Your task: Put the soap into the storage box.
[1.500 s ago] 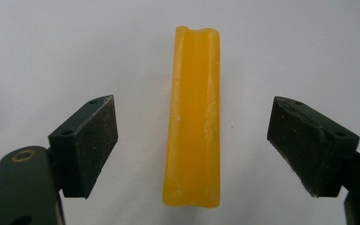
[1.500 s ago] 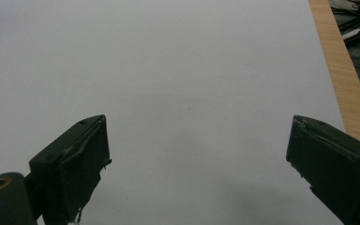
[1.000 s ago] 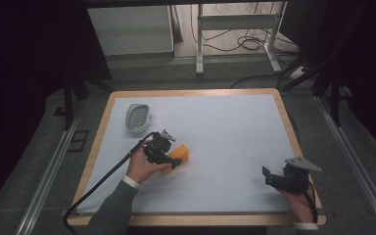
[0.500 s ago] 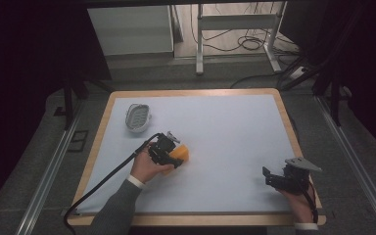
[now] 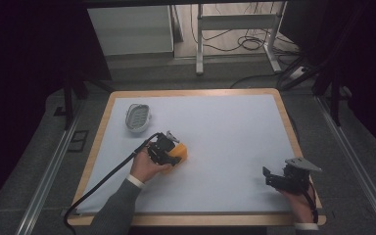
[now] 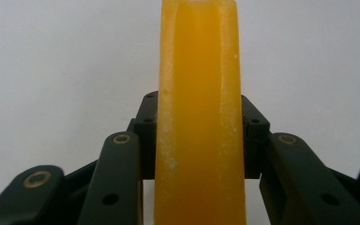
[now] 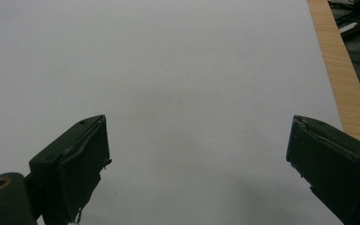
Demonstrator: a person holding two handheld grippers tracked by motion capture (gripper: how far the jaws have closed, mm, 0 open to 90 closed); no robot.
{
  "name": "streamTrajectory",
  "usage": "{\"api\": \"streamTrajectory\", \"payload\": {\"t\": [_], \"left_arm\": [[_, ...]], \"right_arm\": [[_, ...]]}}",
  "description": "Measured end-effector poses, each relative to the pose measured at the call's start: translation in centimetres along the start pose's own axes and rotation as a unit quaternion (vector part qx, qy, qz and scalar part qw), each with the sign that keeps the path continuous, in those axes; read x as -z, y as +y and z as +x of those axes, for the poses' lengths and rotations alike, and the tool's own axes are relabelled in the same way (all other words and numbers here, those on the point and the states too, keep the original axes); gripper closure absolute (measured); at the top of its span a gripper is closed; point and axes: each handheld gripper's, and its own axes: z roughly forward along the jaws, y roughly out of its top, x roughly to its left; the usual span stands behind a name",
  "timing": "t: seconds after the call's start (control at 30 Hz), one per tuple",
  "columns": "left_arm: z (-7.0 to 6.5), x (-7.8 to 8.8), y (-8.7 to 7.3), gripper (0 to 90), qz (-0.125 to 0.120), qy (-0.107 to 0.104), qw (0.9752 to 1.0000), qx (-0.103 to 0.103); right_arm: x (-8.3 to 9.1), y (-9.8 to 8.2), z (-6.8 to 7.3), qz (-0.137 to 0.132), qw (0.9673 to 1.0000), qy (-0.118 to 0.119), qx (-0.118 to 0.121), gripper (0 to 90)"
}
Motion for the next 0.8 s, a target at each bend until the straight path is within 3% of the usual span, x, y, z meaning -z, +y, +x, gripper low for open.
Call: {"api": "streamTrajectory", "payload": {"t": [0.27, 0.47, 0.8], "left_arm": [[1.2, 1.9, 0.2, 61.1, -0.012, -0.01, 0.9999, 0.006], [2.4, 3.9, 0.3, 61.1, -0.036, 0.002, 0.9992, 0.016], [3.2, 4.9, 0.5, 61.1, -0.045, 0.005, 0.9987, 0.024]], "right_arm": [[0.2, 0.1, -0.2, -0.003, 1.0, -0.005, -0.007, 6.3], [0.2, 0.1, -0.1, -0.007, 1.0, -0.002, -0.001, 6.3], [0.2, 0.1, 0.0, -0.006, 1.0, -0.001, 0.001, 6.3]]}}
